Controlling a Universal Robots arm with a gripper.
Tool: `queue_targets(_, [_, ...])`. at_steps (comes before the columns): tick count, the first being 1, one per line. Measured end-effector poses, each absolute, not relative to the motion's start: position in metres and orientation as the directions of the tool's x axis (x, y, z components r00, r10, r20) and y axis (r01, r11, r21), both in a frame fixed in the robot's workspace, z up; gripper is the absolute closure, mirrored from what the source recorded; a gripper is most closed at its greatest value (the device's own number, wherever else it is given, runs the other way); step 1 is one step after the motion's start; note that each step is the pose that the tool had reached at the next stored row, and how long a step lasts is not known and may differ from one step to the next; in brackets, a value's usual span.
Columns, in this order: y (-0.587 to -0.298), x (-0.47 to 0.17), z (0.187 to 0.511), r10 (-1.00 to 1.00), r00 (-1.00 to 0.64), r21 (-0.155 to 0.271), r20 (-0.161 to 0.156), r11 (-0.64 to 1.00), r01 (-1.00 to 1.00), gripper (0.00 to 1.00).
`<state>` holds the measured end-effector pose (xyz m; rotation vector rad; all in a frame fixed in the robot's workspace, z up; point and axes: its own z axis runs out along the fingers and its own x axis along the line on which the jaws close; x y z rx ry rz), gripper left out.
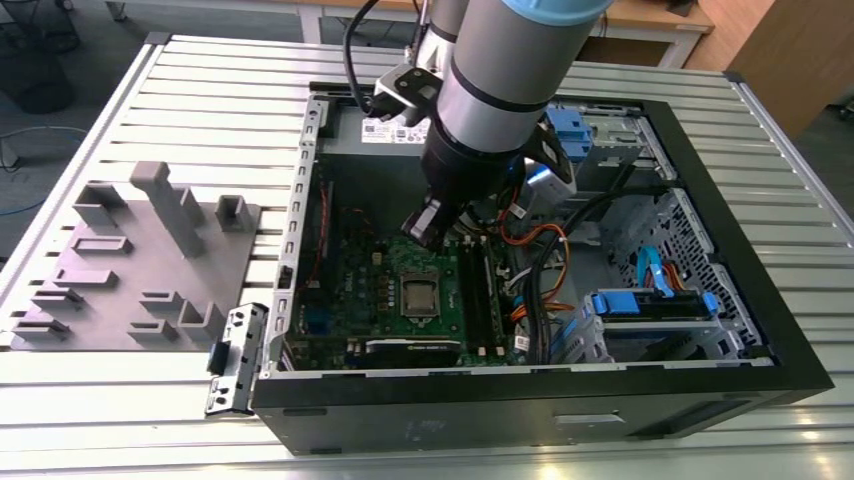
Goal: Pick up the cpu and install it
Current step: 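Install the first cpu locking lever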
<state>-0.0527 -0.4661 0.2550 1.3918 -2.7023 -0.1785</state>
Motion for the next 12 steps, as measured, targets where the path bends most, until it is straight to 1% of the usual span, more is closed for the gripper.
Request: queue_targets(12, [-0.4662,-0.0527,0.2647,-0.815,-0.578,0.151,0.029,0.575,-0.804,0.89])
